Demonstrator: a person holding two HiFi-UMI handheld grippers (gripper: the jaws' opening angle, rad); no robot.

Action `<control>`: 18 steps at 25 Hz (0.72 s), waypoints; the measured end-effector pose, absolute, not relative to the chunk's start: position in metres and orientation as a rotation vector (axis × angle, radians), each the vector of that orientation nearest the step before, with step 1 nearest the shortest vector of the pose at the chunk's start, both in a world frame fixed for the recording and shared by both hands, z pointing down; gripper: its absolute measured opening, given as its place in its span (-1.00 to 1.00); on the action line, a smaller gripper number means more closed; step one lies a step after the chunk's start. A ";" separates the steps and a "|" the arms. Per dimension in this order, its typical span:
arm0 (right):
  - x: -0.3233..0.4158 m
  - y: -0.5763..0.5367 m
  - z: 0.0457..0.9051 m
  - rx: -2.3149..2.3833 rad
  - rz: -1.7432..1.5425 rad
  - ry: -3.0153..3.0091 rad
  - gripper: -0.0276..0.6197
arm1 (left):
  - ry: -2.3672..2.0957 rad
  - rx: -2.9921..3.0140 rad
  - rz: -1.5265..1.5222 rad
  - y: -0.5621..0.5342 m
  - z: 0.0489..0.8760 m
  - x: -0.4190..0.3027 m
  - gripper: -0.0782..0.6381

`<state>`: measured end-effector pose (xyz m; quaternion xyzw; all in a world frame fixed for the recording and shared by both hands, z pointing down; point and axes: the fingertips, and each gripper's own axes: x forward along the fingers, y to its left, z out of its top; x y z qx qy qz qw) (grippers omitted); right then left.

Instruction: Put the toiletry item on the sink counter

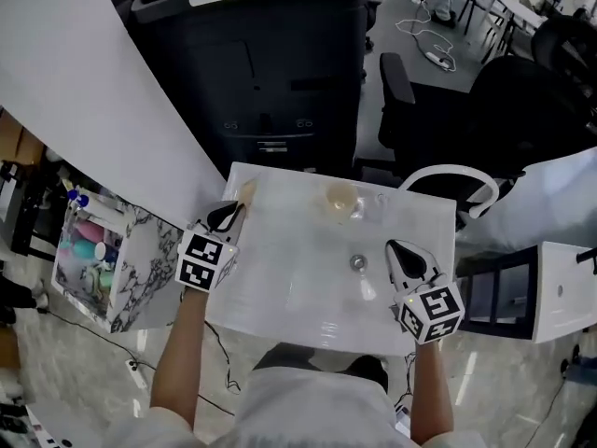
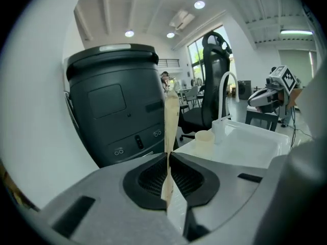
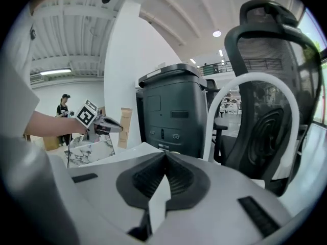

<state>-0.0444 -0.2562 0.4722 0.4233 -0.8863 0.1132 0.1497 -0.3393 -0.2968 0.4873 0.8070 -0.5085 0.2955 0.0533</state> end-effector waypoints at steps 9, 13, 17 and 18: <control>-0.059 -0.292 0.494 1.344 0.387 -2.432 -0.92 | -1.360 2.584 1.177 -0.378 0.532 -0.345 -0.73; -0.062 -0.295 0.504 1.363 0.417 -2.398 -0.92 | -1.279 2.623 1.383 -0.393 0.557 -0.343 -0.73; -0.064 -0.301 0.515 1.382 0.442 -2.368 -0.92 | -1.214 2.646 1.588 -0.403 0.580 -0.344 -0.73; -0.064 -0.302 0.517 1.385 0.448 -2.363 -0.92 | -1.202 2.648 1.622 -0.405 0.585 -0.344 -0.73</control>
